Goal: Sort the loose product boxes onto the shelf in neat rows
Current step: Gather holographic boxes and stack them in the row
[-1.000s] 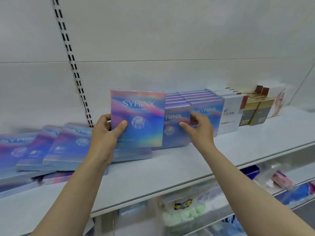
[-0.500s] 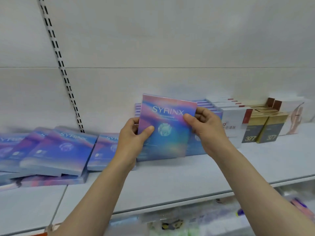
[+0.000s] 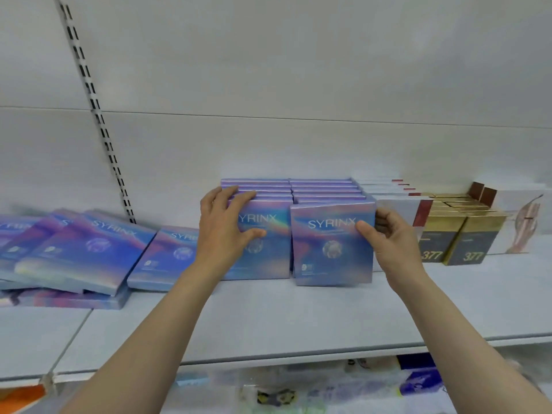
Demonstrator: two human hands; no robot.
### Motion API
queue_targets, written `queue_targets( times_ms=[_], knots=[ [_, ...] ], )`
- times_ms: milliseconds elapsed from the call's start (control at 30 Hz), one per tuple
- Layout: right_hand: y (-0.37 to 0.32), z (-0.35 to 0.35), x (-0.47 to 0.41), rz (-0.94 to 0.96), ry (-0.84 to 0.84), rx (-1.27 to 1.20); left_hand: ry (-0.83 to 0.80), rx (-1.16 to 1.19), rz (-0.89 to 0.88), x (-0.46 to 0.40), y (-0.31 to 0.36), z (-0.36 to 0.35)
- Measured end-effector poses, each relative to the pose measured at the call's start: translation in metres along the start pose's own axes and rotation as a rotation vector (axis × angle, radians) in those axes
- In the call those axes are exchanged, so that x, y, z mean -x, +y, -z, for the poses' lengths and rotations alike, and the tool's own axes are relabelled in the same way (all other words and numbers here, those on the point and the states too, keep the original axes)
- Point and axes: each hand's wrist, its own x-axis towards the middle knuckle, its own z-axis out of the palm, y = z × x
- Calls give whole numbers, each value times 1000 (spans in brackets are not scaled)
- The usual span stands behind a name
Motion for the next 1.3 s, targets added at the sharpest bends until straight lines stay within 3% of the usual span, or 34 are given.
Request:
queue_targets(
  times_ms=[167,433,1033,1300],
  knots=[
    [19,0,0,55,146,249,30,-54,-29,3,-2,-5],
    [27,-22,17,114,28,472,34,-75,-34,3,-2,-9],
    [25,-36,27,168,110,550,-44,-171,-22,1,1,1],
    [9,-39,27,34,91,657,-228,-209,-9,-3,3,27]
  ],
)
